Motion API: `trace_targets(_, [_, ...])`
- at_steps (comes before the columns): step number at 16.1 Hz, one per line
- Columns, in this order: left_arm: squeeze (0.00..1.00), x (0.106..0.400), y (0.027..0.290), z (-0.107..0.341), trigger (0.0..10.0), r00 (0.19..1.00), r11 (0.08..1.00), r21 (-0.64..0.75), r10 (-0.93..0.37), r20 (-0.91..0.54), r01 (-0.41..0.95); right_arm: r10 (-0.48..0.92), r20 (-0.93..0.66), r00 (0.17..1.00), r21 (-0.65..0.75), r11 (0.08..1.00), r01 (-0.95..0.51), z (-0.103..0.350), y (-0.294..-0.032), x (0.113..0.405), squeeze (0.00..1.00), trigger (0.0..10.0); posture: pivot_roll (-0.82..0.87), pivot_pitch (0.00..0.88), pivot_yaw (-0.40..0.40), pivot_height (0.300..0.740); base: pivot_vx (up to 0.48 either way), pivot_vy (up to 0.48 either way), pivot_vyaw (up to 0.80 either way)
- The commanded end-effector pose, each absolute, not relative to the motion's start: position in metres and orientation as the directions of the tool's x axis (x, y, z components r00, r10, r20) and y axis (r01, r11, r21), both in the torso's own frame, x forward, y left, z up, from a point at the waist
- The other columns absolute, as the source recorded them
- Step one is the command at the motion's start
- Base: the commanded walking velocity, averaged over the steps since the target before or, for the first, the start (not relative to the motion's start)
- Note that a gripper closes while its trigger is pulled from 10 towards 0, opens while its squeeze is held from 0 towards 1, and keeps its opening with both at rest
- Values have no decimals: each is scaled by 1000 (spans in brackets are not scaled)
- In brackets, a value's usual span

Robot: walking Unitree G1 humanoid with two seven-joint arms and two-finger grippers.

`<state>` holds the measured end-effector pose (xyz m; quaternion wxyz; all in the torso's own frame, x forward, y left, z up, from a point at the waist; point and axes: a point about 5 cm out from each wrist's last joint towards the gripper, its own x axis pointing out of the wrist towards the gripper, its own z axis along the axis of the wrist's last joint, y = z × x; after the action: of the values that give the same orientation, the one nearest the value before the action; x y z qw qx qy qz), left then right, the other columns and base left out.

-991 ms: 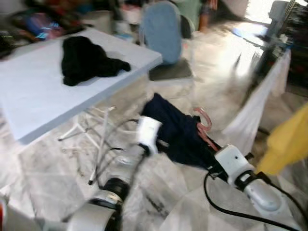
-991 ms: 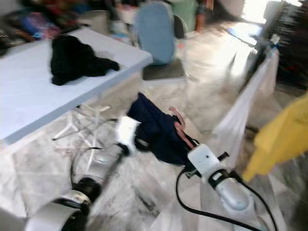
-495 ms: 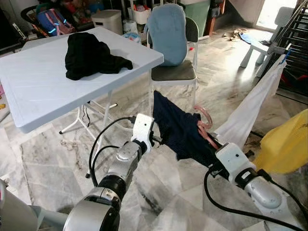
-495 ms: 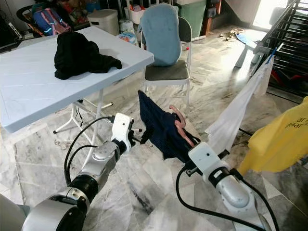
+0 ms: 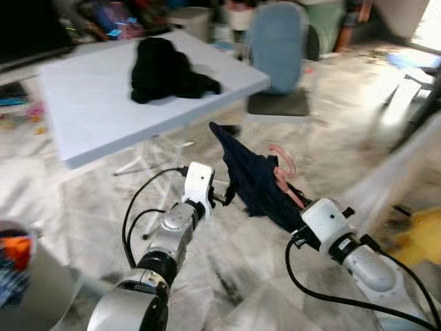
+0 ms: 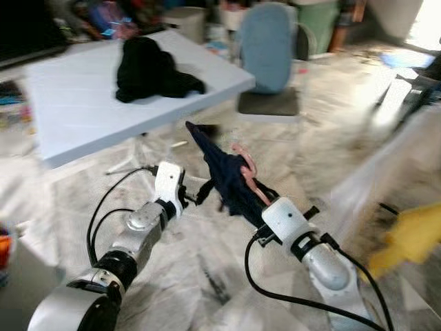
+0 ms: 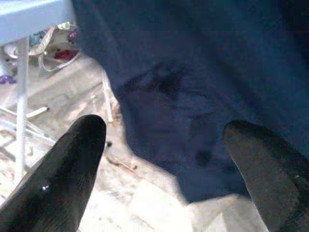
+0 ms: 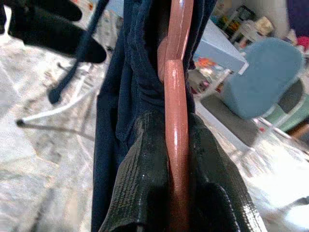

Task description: Hang hanger

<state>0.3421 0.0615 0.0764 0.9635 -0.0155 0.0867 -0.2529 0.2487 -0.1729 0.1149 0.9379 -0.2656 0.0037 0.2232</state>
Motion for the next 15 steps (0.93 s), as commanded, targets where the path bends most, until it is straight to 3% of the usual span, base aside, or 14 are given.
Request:
trace_targets(1, [0,342,59,78,10000,844,857,-86,-515,-152,508,444,-92,891,-497,755,-427,119,-166,248,0,10000,-111,0,49,740,0,0,800])
trace_targets(7, [0,344,51,87,10000,799,802,-167,-593,-105,573,469,-99,878,-454,763,-459,115,-155,244,0,10000,-112,0,59,740,0,0,71])
trace_targets(9, [0,346,46,92,10000,777,767,-257,-624,-85,588,477,-115,871,-454,755,-473,111,-153,243,0,10000,-112,0,60,740,0,0,0])
trace_targets(15, [0,335,34,92,10000,625,591,-387,-779,-45,708,413,-139,900,-502,754,-423,105,-162,255,0,10000,-102,0,62,740,0,0,0])
